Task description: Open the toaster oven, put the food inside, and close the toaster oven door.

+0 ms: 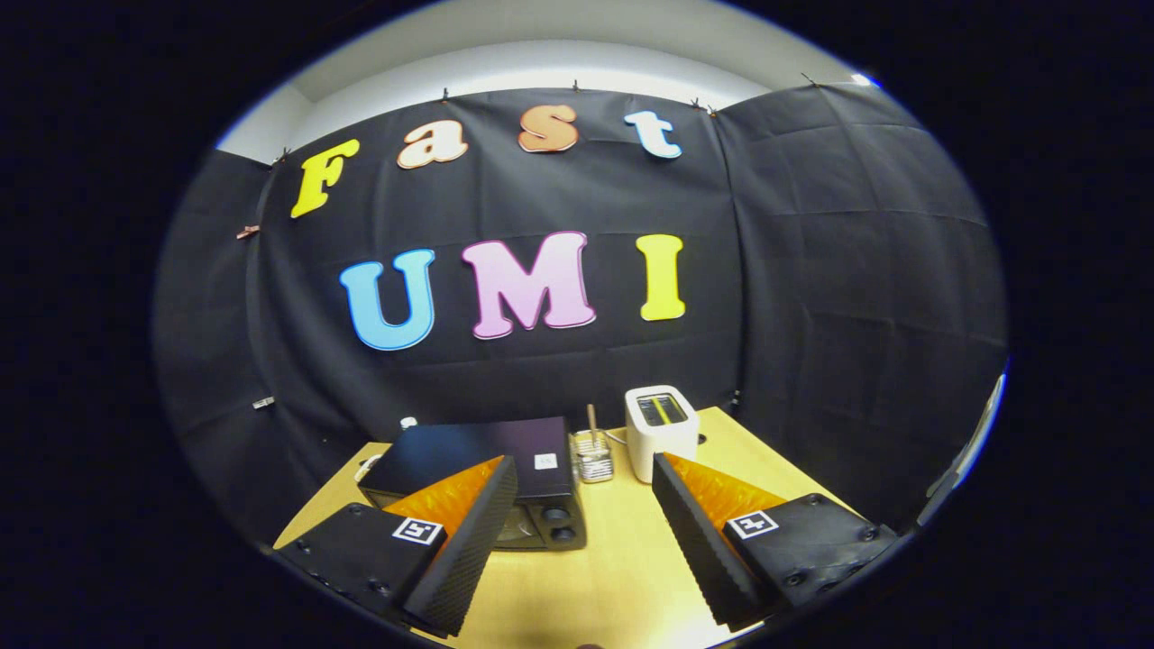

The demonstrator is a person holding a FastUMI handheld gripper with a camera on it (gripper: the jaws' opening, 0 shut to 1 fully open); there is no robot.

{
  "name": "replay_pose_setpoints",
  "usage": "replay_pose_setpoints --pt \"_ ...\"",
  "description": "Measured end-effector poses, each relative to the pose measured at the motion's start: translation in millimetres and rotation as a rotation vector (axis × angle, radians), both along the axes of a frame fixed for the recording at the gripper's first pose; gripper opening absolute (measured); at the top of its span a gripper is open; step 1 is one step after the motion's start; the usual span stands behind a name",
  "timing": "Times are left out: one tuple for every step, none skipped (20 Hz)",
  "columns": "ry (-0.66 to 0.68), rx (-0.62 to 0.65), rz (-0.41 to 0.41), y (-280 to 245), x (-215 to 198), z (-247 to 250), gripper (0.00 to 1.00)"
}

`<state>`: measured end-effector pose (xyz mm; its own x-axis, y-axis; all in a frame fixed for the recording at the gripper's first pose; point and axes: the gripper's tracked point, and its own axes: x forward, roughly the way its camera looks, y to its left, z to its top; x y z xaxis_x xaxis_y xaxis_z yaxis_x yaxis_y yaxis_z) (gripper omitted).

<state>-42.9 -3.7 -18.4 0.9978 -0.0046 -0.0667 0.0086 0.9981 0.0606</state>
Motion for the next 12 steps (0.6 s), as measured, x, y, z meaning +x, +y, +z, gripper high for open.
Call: replay_pose_setpoints --pt "-0.01 -0.013 -0.029 -14.5 -3.9 3.0 0.98" --pt "-0.025 -0.026 -0.052 -26.7 -10.3 6.6 0.98" --pt "-0.03 -0.024 -0.067 -35.5 -17.1 8.3 0.98" --pt "-0.027 -0.014 -0.076 -40.7 -22.2 8.0 0.98" --pt "-0.018 0.0 -0.085 -45.8 -26.8 5.3 0.98" --pt "-0.013 0.012 -0.092 -51.2 -29.3 4.0 0.98" --pt "-0.012 0.018 -0.104 -56.1 -28.3 3.8 0.98" --pt "-0.012 0.021 -0.114 -61.5 -28.4 3.7 0.98" --pt "-0.013 0.028 -0.119 -64.3 -28.3 4.7 0.98" --pt "-0.013 0.034 -0.121 -63.7 -27.2 5.7 0.98" --pt "-0.009 0.04 -0.117 -62.5 -24.0 4.8 0.98" --pt "-0.005 0.042 -0.11 -59.4 -22.8 4.5 0.98"
